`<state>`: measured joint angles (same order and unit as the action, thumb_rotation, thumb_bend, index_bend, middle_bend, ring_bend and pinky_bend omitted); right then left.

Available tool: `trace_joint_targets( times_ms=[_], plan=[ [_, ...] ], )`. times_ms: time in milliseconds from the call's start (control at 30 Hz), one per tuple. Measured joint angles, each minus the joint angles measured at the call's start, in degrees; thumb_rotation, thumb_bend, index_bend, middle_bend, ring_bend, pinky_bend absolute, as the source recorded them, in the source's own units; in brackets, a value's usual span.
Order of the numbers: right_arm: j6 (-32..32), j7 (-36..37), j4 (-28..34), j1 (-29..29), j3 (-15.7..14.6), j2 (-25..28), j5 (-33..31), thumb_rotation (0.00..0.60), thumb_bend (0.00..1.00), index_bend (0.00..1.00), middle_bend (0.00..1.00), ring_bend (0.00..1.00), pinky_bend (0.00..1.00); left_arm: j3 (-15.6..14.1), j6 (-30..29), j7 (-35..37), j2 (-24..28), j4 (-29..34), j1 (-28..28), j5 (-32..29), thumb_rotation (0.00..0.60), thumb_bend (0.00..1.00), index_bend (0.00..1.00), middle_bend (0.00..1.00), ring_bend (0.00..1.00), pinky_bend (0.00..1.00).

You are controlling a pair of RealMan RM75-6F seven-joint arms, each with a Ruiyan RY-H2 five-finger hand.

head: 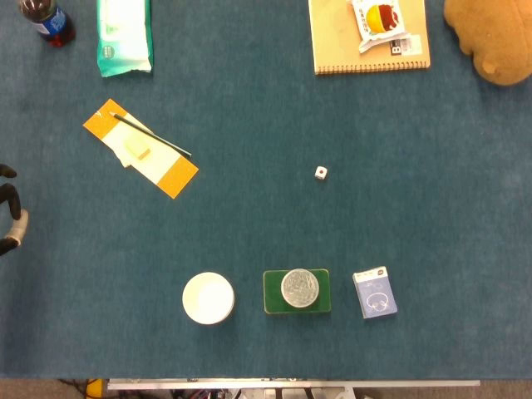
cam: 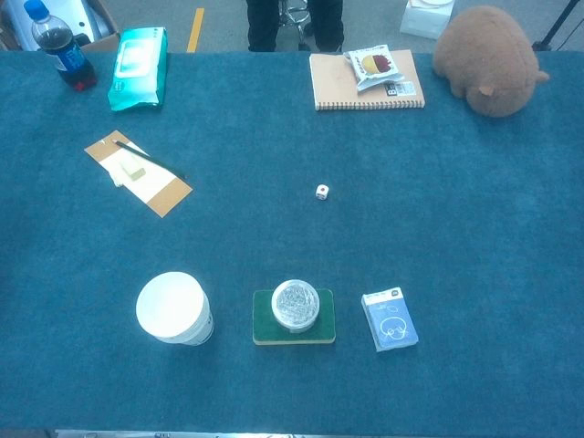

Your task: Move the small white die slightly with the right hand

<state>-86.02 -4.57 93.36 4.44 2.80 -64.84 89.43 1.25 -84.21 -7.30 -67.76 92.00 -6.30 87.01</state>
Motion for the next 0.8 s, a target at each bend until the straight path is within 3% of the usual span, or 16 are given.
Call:
trace_joint_targets(
  times_ms=[800],
  plan=[
    [3.4,-2.0,1.3,2.3,-0.2,-0.2,0.7,0.6,0.12,0.42,0.29,0.2,0.21,-0.6,-0.3,0.6,-0.3,-0.9,0.6,0.3,0.6,0.4,0.33,0.33,0.34,0.54]
  ],
)
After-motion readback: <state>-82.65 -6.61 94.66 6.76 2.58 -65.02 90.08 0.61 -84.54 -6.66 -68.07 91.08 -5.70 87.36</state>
